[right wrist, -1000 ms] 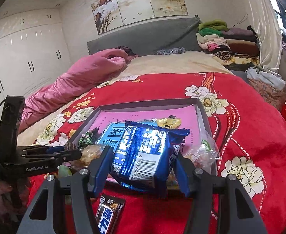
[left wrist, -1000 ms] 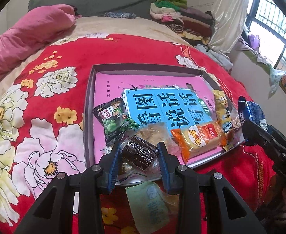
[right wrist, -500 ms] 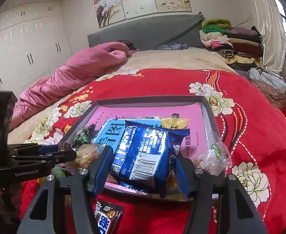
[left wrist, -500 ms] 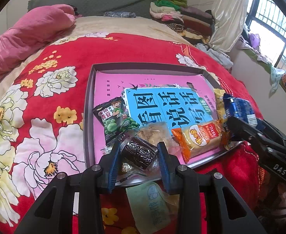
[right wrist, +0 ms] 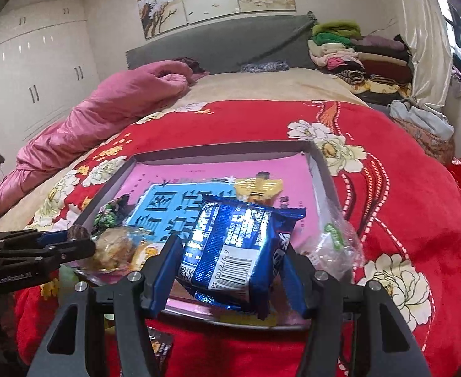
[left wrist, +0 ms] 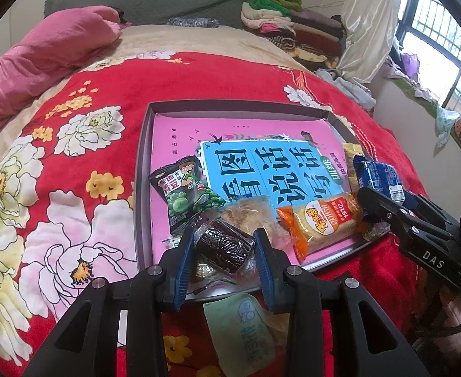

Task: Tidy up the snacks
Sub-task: 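Lower the chocolate into the tray with left tool while right tool lowers biscuit packet, then open both tools to release the chocolate and biscuit packet in the tray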

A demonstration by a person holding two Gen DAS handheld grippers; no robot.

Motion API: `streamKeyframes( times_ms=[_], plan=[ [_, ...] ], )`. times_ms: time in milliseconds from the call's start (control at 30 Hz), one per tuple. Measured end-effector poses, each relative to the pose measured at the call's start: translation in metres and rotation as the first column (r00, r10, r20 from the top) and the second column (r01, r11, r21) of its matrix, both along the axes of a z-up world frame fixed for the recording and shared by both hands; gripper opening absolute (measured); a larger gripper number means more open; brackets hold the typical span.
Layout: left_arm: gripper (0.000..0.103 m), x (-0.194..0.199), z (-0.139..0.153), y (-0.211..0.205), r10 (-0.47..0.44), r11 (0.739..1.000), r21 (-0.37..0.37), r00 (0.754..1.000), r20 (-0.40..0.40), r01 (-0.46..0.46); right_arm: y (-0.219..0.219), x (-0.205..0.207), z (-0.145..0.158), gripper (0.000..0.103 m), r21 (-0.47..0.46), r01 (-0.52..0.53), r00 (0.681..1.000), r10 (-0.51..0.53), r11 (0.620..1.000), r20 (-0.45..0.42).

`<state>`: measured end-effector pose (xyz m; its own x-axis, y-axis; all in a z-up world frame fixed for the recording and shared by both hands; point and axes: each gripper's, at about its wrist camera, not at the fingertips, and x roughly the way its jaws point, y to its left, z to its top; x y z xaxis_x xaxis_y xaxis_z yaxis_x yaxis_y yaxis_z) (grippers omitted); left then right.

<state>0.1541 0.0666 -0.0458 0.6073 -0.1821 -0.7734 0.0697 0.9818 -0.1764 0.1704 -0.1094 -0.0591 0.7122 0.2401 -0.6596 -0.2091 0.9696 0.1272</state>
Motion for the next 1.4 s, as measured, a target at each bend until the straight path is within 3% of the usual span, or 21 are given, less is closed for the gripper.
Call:
streamKeyframes(
  times_ms=[633,1300,1400],
  plan=[
    [0.039,0.000,-0.001,0.000,-0.002,1.000,0.003,1.000,-0.008,0.002,-0.005,-0.007,0.006,0.062,0.029,0.004,1.000,-0.004,1.000,0.004],
    [0.059,-0.003,0.004,0.000,-0.005,1.000,0.011,1.000,-0.008,0.005,-0.013,-0.016,0.019,0.068,0.043,0.035,0.997,-0.038,0.998,0.064],
    [0.066,-0.005,0.007,0.001,-0.008,1.000,0.000,1.000,-0.004,0.008,-0.013,-0.020,0.024,0.068,0.053,0.029,0.996,-0.033,0.998,0.082]
  ],
)
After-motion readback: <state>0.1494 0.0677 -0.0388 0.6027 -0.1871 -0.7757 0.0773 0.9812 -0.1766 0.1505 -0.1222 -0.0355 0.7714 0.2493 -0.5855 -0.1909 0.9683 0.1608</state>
